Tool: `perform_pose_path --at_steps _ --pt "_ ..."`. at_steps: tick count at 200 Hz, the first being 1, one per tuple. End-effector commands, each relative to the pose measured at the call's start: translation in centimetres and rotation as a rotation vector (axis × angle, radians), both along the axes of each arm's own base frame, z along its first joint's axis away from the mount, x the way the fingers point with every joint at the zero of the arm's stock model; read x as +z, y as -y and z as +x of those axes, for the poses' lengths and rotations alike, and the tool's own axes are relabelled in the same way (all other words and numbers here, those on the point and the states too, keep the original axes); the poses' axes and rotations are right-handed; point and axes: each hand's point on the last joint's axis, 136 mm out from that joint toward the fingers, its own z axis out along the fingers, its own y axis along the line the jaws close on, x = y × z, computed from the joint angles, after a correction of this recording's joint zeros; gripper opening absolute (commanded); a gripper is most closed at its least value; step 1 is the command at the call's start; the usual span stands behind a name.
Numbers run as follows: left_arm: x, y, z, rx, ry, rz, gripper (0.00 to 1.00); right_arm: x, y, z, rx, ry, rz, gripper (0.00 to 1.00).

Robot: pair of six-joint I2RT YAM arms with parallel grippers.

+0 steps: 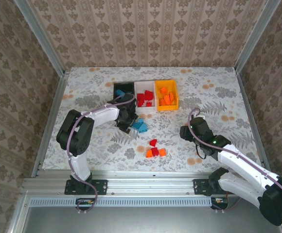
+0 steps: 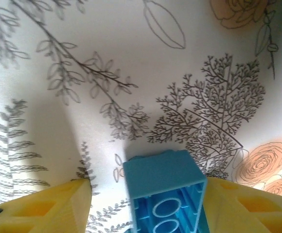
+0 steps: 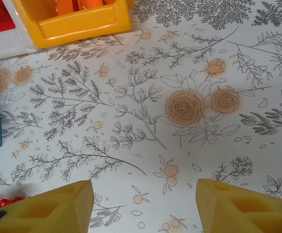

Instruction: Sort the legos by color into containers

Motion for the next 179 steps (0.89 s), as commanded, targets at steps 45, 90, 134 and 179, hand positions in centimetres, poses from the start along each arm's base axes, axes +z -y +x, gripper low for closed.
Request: perform_pose_path --at_steps 45,90,134,179 --pt "-2.1 -0.7 -0.6 -0.004 -0.019 0.040 0.42 0.5 0.2 0.0 0.000 0.029 0.009 0.59" --pt "-0.4 -2.0 -1.2 -0.013 0.036 0.069 0.24 0.6 0.4 -0.2 -0.001 0.034 0.011 0.59" --pt "5.0 -4.1 -0.6 -0.033 0.210 0.111 0.24 0.5 0.0 0.2 0.005 0.031 0.013 0.59" --pt "9.3 -5.0 1.3 -0.062 0.341 0.126 0.25 0.7 0.0 0.3 0.006 0.039 0.013 0.59"
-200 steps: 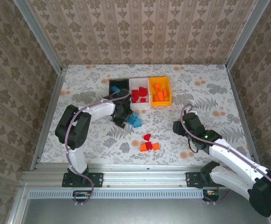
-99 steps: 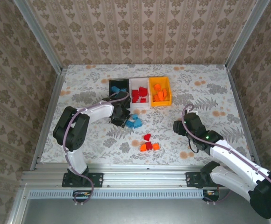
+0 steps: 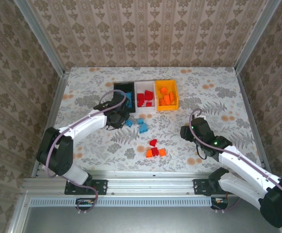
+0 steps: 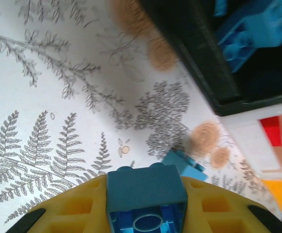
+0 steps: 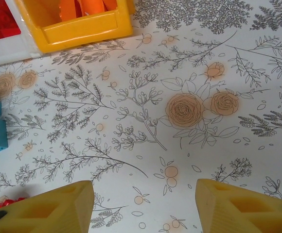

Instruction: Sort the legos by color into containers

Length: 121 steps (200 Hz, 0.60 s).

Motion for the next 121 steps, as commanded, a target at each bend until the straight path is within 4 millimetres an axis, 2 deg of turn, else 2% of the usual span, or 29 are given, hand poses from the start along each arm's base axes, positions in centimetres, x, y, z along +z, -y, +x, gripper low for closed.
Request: perform_pose_path --at_steps 1,28,48,53,66,87,109,121 --pt "1.7 -1.5 1.3 -0.011 0.062 0.066 0.25 0.4 -0.1 0.4 0.008 0.021 0.004 0.58" --pt "3.1 -2.4 4.5 -0.007 0.102 0.068 0.25 0.5 -0.1 0.4 0.005 0.022 0.001 0.59" --pt "3.7 -2.3 7.8 -0.029 0.123 0.067 0.25 0.5 0.0 0.4 0.003 0.021 0.001 0.58" --pt "3.8 -3.1 9.0 -0.018 0.127 0.066 0.25 0.4 0.0 0.4 0.003 0.019 0.001 0.59" --pt "4.0 -2.8 11.5 -0.045 0.142 0.077 0.26 0.4 0.0 0.4 0.002 0.018 0.001 0.59" --pt "3.9 -2.5 14.8 -0.096 0.148 0.113 0.29 0.5 0.0 0.3 0.000 0.017 0.000 0.59" --pt "3.1 -2.3 17.2 -0.132 0.136 0.146 0.30 0.5 0.1 0.3 0.001 0.017 -0.001 0.59" --pt "2.6 -1.8 18.0 -0.163 0.124 0.144 0.34 0.6 0.1 0.3 0.001 0.018 -0.002 0.59"
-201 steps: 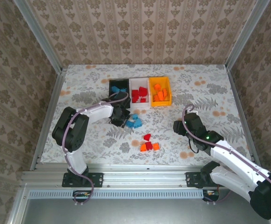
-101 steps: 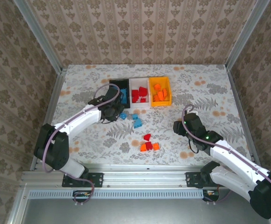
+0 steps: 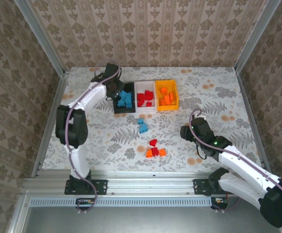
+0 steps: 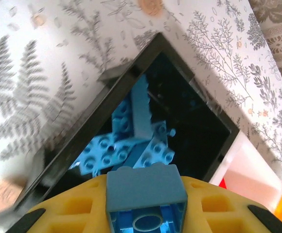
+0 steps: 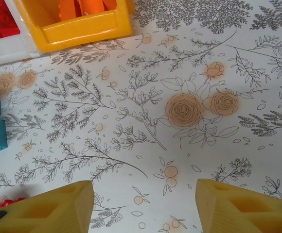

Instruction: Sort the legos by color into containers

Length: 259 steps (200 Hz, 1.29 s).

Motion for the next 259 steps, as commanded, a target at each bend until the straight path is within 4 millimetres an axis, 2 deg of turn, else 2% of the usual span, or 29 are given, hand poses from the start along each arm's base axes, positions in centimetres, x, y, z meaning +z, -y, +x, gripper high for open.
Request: perform_pose_path --at_steps 1,20,39,59,81,94,108,128,130,142,157,184,190,197,226,259 --pt "-0.8 0.4 0.8 -0.105 -0.042 0.054 0.34 0.7 0.0 0.3 0.004 0.019 0.000 0.59" --pt "-0.8 1.0 1.3 -0.145 -0.050 0.056 0.45 0.8 0.0 0.3 0.004 0.019 0.000 0.60" --pt "0.5 1.4 1.2 -0.167 -0.009 0.047 0.60 1.1 -0.2 0.3 0.009 0.022 0.008 0.61" --pt "2.3 1.3 0.7 -0.189 0.045 0.062 0.85 1.3 -0.4 0.5 0.013 0.023 0.023 0.61" --pt "5.0 1.1 -0.8 -0.230 0.098 0.070 0.90 1.5 -1.2 0.7 0.020 0.022 0.051 0.62" --pt "6.3 0.8 -2.3 -0.252 0.143 0.081 0.90 1.4 -2.1 0.9 0.034 0.019 0.071 0.62" --pt "7.6 0.2 -4.3 -0.276 0.197 0.094 0.90 1.0 -3.7 0.9 0.070 0.005 0.073 0.63" --pt "7.8 -0.6 -8.2 -0.308 0.263 0.089 0.91 0.2 -7.0 0.9 0.149 -0.028 0.051 0.66" --pt "6.5 -0.8 -8.8 -0.313 0.241 0.098 0.91 0.1 -7.4 0.9 0.157 -0.033 0.048 0.66" --pt "6.0 -1.6 -11.3 -0.318 0.269 0.103 0.94 -0.5 -9.4 0.9 0.203 -0.062 0.021 0.68" --pt "3.5 -3.0 -14.7 -0.305 0.250 0.101 1.00 -1.0 -11.5 0.9 0.240 -0.076 -0.005 0.70" --pt "-1.0 -4.6 -19.9 -0.291 0.211 0.034 1.00 -1.5 -14.8 0.8 0.306 -0.096 -0.016 0.73" --pt "-1.9 -4.8 -20.9 -0.290 0.204 0.017 1.00 -2.4 -15.4 0.7 0.314 -0.120 -0.035 0.73" --pt "-2.9 -5.0 -22.0 -0.288 0.196 -0.004 1.00 -2.4 -15.9 0.7 0.322 -0.123 -0.043 0.73" --pt "-5.0 -6.3 -25.0 -0.260 0.185 -0.030 1.00 -3.6 -17.0 0.0 0.327 -0.162 -0.051 0.75" --pt "-5.2 -7.1 -26.0 -0.229 0.221 -0.049 1.00 -5.4 -17.5 -0.9 0.323 -0.210 -0.071 0.75"
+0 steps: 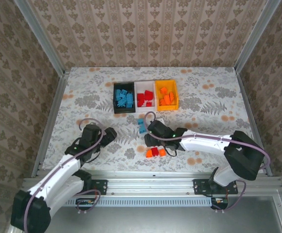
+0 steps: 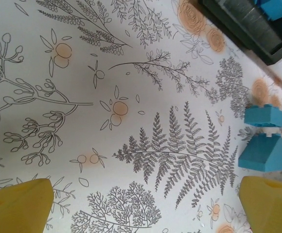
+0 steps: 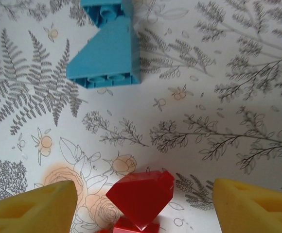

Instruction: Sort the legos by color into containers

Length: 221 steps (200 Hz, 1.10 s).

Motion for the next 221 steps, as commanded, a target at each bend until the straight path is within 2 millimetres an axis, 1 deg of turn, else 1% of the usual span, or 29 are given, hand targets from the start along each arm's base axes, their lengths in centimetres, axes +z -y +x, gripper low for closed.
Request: perform_pose_path --at_steps 1,17,40,83,127,148,169,199,221 --pt "0.9 0.2 0.1 0.024 0.047 -0.054 1.00 -0.6 -0.2 -0.2 -0.035 -0.019 -0.018 0.75" --pt "0.8 0.2 0.1 0.026 0.051 -0.056 1.00 -1.2 -0.4 -0.1 -0.043 -0.029 -0.020 0.72" --pt "0.4 0.7 0.3 0.011 0.036 -0.069 1.00 -2.0 -0.6 0.2 -0.052 -0.032 -0.030 0.64" --pt "-0.7 1.5 0.3 -0.012 -0.008 -0.083 1.00 -3.2 -1.1 0.9 -0.048 -0.034 -0.059 0.57" --pt "-0.5 1.4 0.5 -0.008 0.007 -0.074 1.00 -3.5 -0.8 1.6 -0.054 -0.028 -0.075 0.40" --pt "-0.4 1.4 0.7 -0.010 0.012 -0.073 1.00 -2.8 -0.7 1.8 -0.054 -0.008 -0.079 0.36" --pt "-0.5 1.6 0.8 -0.015 0.009 -0.075 1.00 -1.6 -0.5 2.1 -0.053 0.021 -0.080 0.35" --pt "-0.4 1.9 1.0 -0.027 0.008 -0.078 1.00 1.1 0.2 3.2 -0.063 0.072 -0.068 0.35" --pt "-0.2 2.3 1.2 -0.042 0.011 -0.092 1.00 4.0 1.2 5.2 -0.083 0.129 -0.055 0.35"
